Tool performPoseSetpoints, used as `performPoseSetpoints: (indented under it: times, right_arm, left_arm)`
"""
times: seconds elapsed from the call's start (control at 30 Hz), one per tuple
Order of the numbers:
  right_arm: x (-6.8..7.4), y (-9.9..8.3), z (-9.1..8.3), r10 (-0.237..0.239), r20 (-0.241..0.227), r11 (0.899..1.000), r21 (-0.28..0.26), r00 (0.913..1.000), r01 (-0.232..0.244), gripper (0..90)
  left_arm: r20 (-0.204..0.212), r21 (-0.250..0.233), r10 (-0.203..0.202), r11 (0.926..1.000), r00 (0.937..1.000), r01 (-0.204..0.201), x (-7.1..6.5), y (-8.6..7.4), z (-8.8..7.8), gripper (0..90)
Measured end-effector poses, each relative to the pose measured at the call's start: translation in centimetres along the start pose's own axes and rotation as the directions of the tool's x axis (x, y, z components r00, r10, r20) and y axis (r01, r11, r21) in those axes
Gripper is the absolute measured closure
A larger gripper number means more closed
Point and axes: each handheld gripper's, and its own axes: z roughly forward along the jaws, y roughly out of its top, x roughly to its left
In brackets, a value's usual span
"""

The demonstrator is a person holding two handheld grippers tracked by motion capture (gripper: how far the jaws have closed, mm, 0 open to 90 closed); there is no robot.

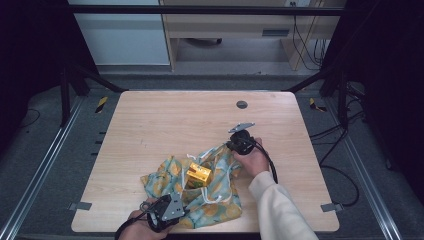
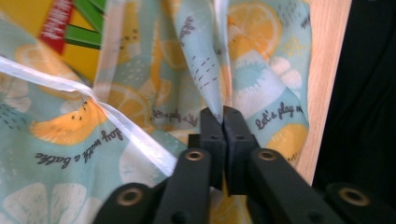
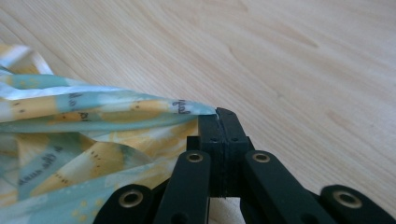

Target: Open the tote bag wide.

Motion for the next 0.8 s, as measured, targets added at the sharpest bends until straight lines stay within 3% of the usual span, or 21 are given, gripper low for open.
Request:
performPoseSetpoints:
  times: [0.03, 0.1, 0.2, 0.27, 0.3, 0.37, 0.5, 0.63, 0.7, 0.8]
  right_arm:
    - [0.1, 0.1, -0.3, 0.009, -0.002, 1.0, -0.021, 1.0, -0.009, 84.6]
    - [0.2, 0.3, -1.0, 0.002, 0.002, 0.999, -0.047, 1.0, -0.002, 72.3]
    - [0.5, 0.7, -2.8, -0.004, 0.02, 0.995, -0.097, 0.9998, 0.006, 54.9]
    - [0.8, 0.8, -4.1, -0.005, 0.02, 0.993, -0.12, 0.9998, 0.008, 46.5]
    - [0.9, 0.8, -4.5, 0.002, 0.018, 0.992, -0.124, 0.9998, 0.0, 43.6]
    - [1.2, 0.8, -5.5, 0.001, 0.013, 0.99, -0.144, 0.9999, 0.001, 39.9]
    - [2.0, 0.8, -7.6, -0.018, 0.025, 0.985, -0.171, 0.9995, 0.022, 33.6]
    - [2.6, 0.3, -9.3, -0.025, 0.031, 0.981, -0.19, 0.9992, 0.031, 32.5]
    - [2.9, -0.3, -9.9, -0.023, 0.022, 0.982, -0.189, 0.9995, 0.027, 32.2]
    - [3.6, -1.3, -10.3, -0.021, 0.013, 0.982, -0.187, 0.9997, 0.023, 30.1]
  left_arm:
    - [-0.002, -0.015, 0.0, 0.9999, 1.0, 0.0, 0.0, 0.1, -0.3, 81.2]
    - [-0.006, -0.068, -0.039, 0.9969, 0.9992, 0.038, 0.0, 0.2, -0.8, 69.5]
    - [0.006, -0.159, -0.076, 0.9843, 0.9971, 0.076, 0.2, 0.5, -1.5, 56.2]
    - [-0.04, -0.18, -0.111, 0.9784, 0.993, 0.102, 0.4, 0.6, -2.2, 48.0]
    - [-0.016, -0.201, -0.108, 0.9743, 0.9941, 0.102, 0.5, 0.7, -2.3, 46.0]
    - [-0.06, -0.208, -0.134, 0.9709, 0.9892, 0.118, 0.8, 0.9, -3.1, 42.0]
    - [-0.075, -0.259, -0.152, 0.9575, 0.9856, 0.127, 1.2, 1.5, -4.6, 38.6]
    - [-0.117, -0.314, -0.178, 0.9401, 0.977, 0.133, 2.1, 2.0, -6.4, 37.3]
    - [-0.161, -0.317, -0.195, 0.9384, 0.9675, 0.137, 2.9, 2.1, -7.3, 37.4]
    - [-0.235, -0.293, -0.242, 0.9413, 0.9414, 0.169, 4.4, 2.2, -7.6, 38.0]
